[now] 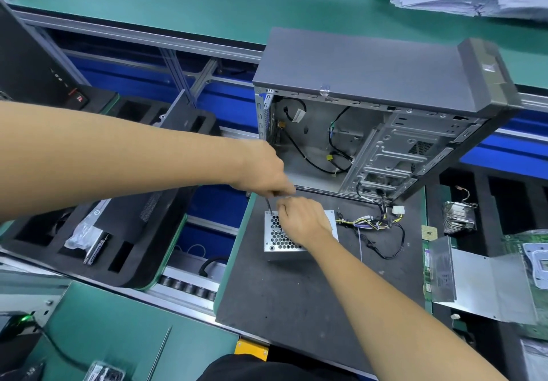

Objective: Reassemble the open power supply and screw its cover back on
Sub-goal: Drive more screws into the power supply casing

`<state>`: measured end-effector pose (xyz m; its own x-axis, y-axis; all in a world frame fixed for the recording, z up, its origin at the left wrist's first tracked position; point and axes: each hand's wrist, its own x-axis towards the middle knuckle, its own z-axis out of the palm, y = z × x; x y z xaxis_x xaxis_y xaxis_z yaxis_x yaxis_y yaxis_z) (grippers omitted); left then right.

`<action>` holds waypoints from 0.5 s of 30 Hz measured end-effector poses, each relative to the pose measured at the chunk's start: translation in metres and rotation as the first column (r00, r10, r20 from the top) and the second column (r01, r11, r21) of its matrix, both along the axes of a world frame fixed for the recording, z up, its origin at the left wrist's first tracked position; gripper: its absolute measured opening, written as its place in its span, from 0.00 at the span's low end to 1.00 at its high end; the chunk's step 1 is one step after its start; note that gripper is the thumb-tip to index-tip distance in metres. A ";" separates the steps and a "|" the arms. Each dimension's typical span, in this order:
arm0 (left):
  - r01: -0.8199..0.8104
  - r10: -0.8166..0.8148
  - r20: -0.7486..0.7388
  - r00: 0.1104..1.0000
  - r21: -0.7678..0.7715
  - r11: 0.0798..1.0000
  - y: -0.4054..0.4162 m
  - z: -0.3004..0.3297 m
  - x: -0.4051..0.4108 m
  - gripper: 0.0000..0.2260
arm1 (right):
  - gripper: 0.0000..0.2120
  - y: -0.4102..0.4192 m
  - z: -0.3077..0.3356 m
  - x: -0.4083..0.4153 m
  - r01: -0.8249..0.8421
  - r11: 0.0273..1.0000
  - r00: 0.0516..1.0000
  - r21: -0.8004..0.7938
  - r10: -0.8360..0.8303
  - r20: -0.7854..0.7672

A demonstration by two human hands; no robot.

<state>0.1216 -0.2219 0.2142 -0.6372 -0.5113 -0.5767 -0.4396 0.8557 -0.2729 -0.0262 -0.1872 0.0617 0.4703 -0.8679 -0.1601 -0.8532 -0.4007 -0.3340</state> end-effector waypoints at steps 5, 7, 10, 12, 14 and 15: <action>0.307 -0.312 -0.032 0.950 -0.106 0.946 0.003 0.003 -0.002 0.07 | 0.17 0.000 -0.003 0.000 0.015 1.000 1.000 -0.011 -0.016 -0.020; 0.284 -0.287 -0.050 0.957 -0.058 0.957 0.000 0.003 -0.001 0.10 | 0.16 0.000 -0.003 0.000 0.012 1.000 1.000 -0.010 -0.012 -0.021; 0.201 -0.201 -0.047 0.978 -0.006 0.980 -0.001 0.003 0.002 0.10 | 0.16 0.000 -0.002 0.000 0.015 1.000 1.000 -0.008 -0.014 0.014; 0.115 -0.114 -0.066 0.991 -0.001 0.993 0.001 0.000 0.003 0.11 | 0.14 0.000 -0.002 -0.001 0.013 1.000 0.999 0.004 -0.013 0.041; 0.069 -0.072 -0.056 0.996 -0.056 0.996 0.001 -0.001 0.003 0.17 | 0.14 0.000 0.001 0.000 0.015 1.000 0.999 0.022 -0.016 0.039; 0.061 -0.064 -0.040 0.997 -0.069 0.996 0.000 -0.002 0.002 0.17 | 0.14 0.000 0.002 0.000 0.014 1.000 0.999 0.026 -0.015 0.034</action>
<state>0.1237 -0.2215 0.2120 -0.6919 -0.5066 -0.5143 -0.3983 0.8621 -0.3133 -0.0260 -0.1876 0.0633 0.4631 -0.8705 -0.1664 -0.8468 -0.3792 -0.3729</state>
